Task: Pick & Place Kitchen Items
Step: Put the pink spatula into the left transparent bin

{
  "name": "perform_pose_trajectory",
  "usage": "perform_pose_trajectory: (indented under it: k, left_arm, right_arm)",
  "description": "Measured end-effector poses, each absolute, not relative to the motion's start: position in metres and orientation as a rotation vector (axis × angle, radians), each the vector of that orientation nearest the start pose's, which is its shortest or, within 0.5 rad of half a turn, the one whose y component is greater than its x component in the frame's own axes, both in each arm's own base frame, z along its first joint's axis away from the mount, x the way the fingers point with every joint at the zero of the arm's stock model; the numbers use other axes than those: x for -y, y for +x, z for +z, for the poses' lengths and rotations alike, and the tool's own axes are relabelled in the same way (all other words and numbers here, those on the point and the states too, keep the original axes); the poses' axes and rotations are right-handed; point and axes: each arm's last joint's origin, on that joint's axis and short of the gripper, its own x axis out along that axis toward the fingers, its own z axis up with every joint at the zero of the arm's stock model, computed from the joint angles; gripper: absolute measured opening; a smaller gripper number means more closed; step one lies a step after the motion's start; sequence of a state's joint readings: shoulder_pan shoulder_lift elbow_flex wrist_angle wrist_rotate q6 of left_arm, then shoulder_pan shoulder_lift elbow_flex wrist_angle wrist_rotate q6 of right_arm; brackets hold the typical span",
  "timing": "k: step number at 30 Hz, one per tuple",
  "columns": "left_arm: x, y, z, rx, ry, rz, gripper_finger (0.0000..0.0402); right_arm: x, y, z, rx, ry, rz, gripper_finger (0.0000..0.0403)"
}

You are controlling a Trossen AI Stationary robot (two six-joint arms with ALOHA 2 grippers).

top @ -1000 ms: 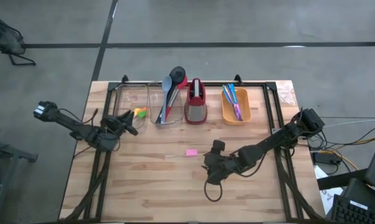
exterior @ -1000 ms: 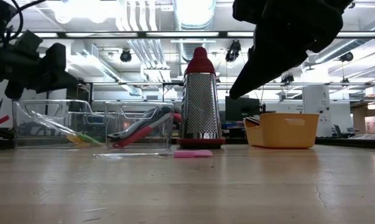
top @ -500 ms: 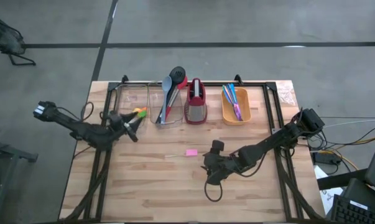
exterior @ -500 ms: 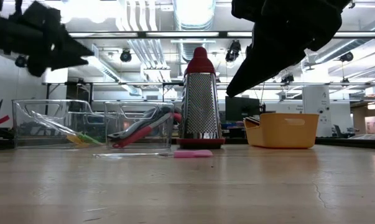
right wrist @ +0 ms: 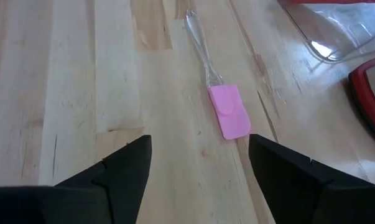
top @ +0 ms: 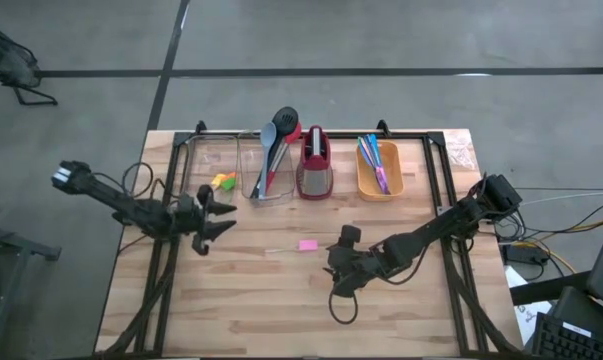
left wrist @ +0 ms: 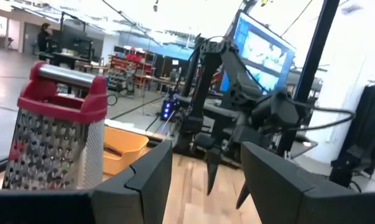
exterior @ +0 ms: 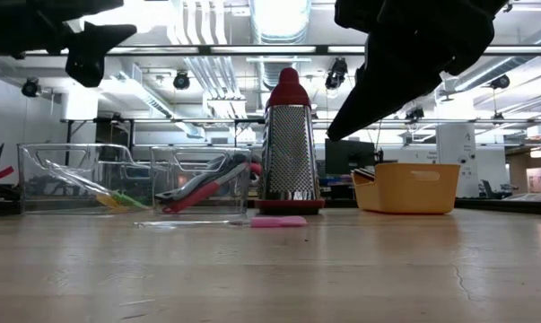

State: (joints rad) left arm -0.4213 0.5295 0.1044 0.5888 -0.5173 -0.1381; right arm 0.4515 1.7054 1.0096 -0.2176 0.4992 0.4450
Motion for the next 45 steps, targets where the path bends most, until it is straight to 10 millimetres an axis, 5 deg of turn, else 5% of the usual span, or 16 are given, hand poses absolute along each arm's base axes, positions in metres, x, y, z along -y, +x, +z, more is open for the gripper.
perform_pose_trajectory:
  k: [17, 25, 37, 45]
  left_arm:
    - [0.046, 0.132, 0.197, 0.195, -0.224, 0.016, 0.0197]
    - [0.051, 0.145, 0.196, 0.161, -0.203, 0.025, 0.0197]
    - [0.066, 0.178, 0.212, 0.108, -0.133, 0.04, 0.0197]
    - [0.07, 0.188, 0.215, 0.095, -0.124, 0.04, 0.0197]
  right_arm:
    - [-0.134, 0.312, 0.179, -0.758, 0.002, -0.218, 0.0228]
    - [-0.126, 0.316, 0.174, -0.68, -0.035, -0.185, 0.0243]
    - [-0.087, 0.327, 0.167, -0.693, -0.02, -0.146, 0.0249]
    - [-0.077, 0.333, 0.144, -0.716, 0.014, -0.118, 0.0237]
